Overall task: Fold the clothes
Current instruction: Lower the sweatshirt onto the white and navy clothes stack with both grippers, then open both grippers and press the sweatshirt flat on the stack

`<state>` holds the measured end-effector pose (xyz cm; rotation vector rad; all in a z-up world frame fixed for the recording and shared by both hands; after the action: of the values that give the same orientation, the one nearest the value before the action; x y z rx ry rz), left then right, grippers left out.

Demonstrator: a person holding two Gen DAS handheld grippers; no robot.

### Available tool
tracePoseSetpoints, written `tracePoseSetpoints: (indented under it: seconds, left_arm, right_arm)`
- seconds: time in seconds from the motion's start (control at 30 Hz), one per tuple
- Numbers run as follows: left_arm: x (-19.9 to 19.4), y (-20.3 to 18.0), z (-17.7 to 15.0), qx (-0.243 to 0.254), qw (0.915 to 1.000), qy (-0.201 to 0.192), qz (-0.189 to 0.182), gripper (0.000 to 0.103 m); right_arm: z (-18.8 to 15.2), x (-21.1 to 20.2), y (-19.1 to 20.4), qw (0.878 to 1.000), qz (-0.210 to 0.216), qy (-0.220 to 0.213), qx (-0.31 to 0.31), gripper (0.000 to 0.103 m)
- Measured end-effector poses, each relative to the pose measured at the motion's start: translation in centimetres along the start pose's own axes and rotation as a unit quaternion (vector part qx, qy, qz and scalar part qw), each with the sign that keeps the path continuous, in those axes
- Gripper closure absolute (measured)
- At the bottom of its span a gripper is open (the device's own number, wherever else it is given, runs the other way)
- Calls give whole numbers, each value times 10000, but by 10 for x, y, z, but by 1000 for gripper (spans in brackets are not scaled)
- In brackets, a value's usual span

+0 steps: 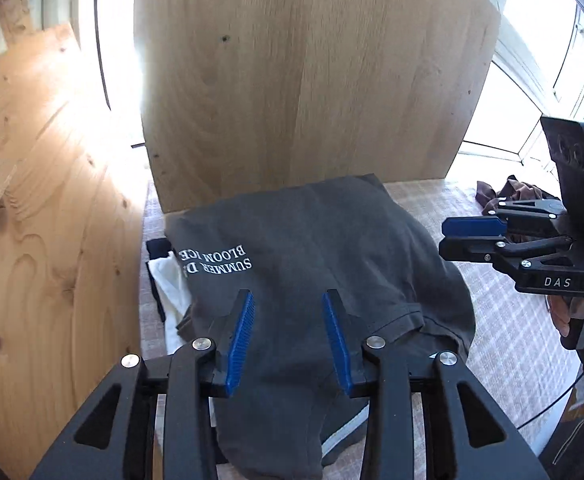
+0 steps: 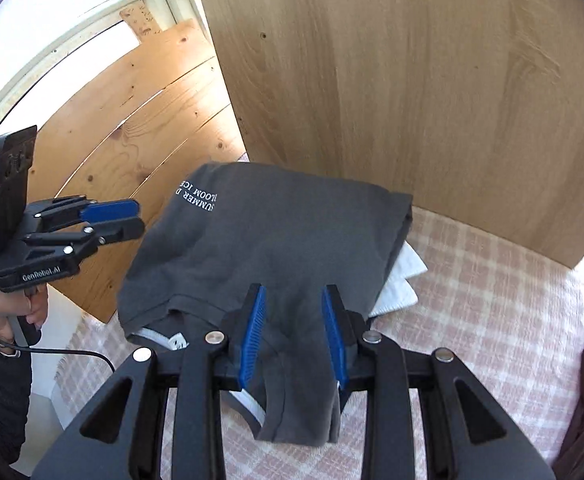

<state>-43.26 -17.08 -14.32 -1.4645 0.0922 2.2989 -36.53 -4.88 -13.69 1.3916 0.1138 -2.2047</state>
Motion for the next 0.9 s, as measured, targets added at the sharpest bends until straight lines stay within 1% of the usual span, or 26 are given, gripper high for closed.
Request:
tracePoseSetpoints:
  seconds: [0.03,0.07,0.1,0.13,0.17,0.2,0.23,0.3,0.33,0.37,0.4,0.43,0.47,0.5,0.53,0.63,0.73,0.77,0.8,0.83,0.9]
  left_arm:
    - [17,6,-4,-15,9997,195,156,68]
    - [33,13,-7,-33,9988,383,298,71]
    - [43,19,-14,-90,9987,454,232,73]
    - [53,26,-21,-157,9984,514,156,73]
    - [52,31,-24,-359,9984,425,-74,74]
    - [47,34,-23,-504,9978,406,-164,76]
    - [42,37,-21,-641,9969,384,-244,80]
    - [22,35,-13,-641,9976,217,-111,80]
    - [9,33,-7,-579,9983,51,10,78]
    - [-1,31,0,-506,9986,-100,125,73]
    - [-8,28,8,-451,9985,-219,198,71]
    - [-11,27,16,-417,9984,-306,232,69]
    - [-9,27,24,-390,9983,-350,270,69]
    - [-5,28,32,-374,9981,-358,340,69]
    - [3,31,39,-364,9980,-336,394,69]
    - [37,42,45,-445,9974,-84,552,69]
    - [78,62,38,-588,9936,346,905,66]
    - [81,66,35,-656,9941,332,799,66]
    - [78,70,33,-776,9938,305,740,66]
    - [74,73,31,-888,9933,278,688,67]
    - [55,68,27,-843,9931,189,791,70]
  right_arm:
    - [4,14,2,9999,-35,90,-122,74]
    - [5,29,1,9995,-112,229,-194,74]
    - [5,45,-2,9988,-175,389,-220,74]
    - [3,60,-6,9981,-141,566,-177,74]
    - [2,72,-9,9974,-25,704,-126,73]
    - [2,77,-11,9971,61,753,-107,73]
    - [3,75,-12,9971,132,744,-117,73]
    - [10,63,-15,9965,349,758,17,73]
    - [15,53,-18,9964,501,669,134,73]
    - [23,41,-22,9965,660,437,252,73]
    - [31,29,-27,9967,720,200,332,73]
    - [40,23,-31,9973,625,47,381,72]
    - [48,20,-36,9982,439,-36,411,68]
    - [57,19,-40,9987,270,-93,421,65]
    - [64,24,-44,9990,146,-96,407,64]
    - [78,51,-47,9996,-15,108,275,64]
    - [78,92,-54,9980,-369,509,52,63]
    - [77,102,-56,9977,-353,583,48,62]
    - [77,106,-60,9978,-310,585,66,57]
    - [77,108,-62,9979,-279,574,75,55]
    - [80,97,-65,9981,-343,509,74,55]
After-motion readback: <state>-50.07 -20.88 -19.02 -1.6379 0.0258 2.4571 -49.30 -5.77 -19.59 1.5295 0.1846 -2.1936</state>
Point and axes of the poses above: each gripper's, at about its wrist camera, not at the fingertips, and x roughly the way its jaws point, y to its left, z to its top, the point moved 5 cm from there along x, roughly the way its jaws point, and after that the axes turned 7 degrees about y, right-handed, at the moved point
